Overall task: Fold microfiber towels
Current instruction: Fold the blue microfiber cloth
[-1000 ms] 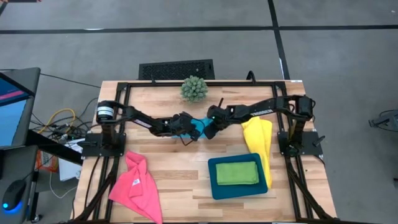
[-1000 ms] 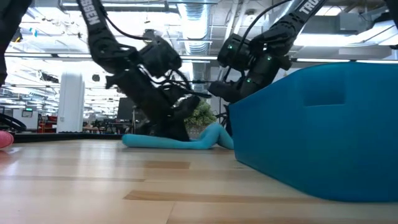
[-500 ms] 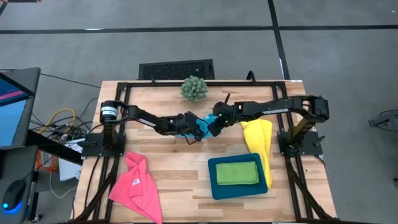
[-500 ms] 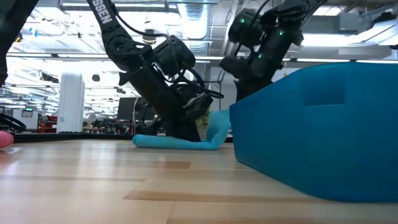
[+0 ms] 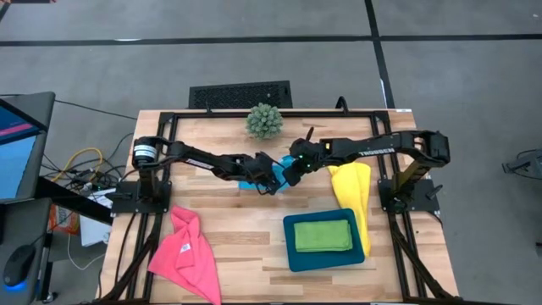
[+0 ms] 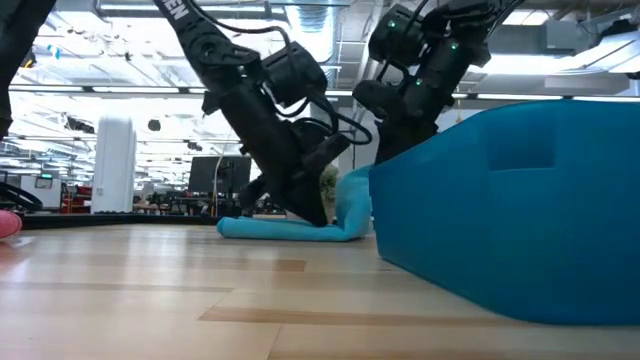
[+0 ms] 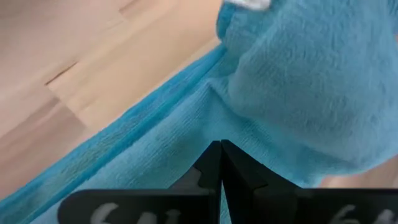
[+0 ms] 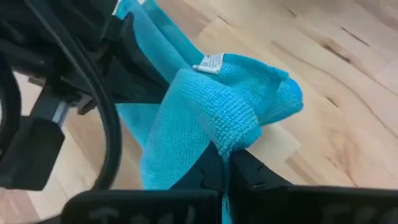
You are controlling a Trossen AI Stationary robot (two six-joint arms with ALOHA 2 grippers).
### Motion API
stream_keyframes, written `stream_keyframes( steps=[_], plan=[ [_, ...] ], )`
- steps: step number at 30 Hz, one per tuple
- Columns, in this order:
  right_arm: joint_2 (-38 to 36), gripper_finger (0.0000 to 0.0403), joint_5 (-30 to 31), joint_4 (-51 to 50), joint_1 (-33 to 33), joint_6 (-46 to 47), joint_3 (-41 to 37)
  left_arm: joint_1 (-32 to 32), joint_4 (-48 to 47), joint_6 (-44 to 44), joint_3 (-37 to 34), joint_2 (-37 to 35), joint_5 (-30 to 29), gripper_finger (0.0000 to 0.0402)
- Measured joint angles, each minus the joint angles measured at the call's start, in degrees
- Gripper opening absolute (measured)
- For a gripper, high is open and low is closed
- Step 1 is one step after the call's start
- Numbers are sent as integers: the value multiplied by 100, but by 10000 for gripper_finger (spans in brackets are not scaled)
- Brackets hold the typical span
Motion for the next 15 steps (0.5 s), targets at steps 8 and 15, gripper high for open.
stream_keyframes(
  steps=[8,15],
  plan=[
    [5,26,-9,176,2,0,-2,-329,-1347,28,519,-42,-108,0],
    [5,24,-31,273,31,-2,-2,-873,-2695,-61,842,-246,-674,0]
  ],
)
